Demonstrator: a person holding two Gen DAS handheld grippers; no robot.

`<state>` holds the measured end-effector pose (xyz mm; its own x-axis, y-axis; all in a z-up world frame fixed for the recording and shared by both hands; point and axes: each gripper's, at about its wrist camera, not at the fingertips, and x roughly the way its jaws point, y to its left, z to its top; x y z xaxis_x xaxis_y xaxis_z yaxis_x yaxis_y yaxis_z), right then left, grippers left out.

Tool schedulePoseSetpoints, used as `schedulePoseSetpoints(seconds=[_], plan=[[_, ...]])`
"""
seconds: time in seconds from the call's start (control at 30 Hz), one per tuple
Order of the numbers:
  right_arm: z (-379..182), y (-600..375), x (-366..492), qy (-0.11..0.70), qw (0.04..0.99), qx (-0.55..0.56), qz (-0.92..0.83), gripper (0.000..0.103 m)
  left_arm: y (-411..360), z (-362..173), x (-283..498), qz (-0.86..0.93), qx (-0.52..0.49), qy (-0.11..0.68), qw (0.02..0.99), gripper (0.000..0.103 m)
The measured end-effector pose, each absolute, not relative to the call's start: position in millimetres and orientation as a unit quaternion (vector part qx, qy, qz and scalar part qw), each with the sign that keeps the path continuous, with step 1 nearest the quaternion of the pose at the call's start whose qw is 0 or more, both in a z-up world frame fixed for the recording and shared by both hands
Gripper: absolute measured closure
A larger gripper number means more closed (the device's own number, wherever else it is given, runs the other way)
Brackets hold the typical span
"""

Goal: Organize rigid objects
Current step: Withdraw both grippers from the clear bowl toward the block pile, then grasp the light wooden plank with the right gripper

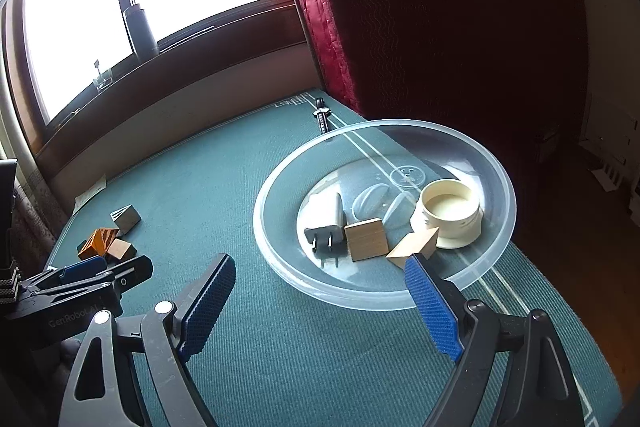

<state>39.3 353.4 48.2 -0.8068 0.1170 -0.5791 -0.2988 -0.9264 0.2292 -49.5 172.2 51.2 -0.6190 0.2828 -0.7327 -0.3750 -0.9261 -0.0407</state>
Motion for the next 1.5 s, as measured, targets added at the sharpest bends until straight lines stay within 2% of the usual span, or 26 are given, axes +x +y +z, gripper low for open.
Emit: schedulePoseSetpoints(seconds=[0.5, 0.9, 1.5], plan=[[45.2, 296.8, 5.3, 0.138, 0.025, -0.335, 0.932, 0.012, 87.4, 37.3, -70.4, 0.902, -0.418, 0.01, 0.108, 0.022], [40.3, 246.3, -26.8, 0.082, -0.032, -0.358, 0.929, 0.012, 14.3, 25.6, -81.6, 0.901, -0.43, -0.044, 0.04, 0.022], [28.7, 170.0, -102.2, -0.004, -0.114, -0.372, 0.921, 0.012, -21.0, 12.7, -84.9, 0.901, -0.429, -0.065, -0.017, 0.022]])
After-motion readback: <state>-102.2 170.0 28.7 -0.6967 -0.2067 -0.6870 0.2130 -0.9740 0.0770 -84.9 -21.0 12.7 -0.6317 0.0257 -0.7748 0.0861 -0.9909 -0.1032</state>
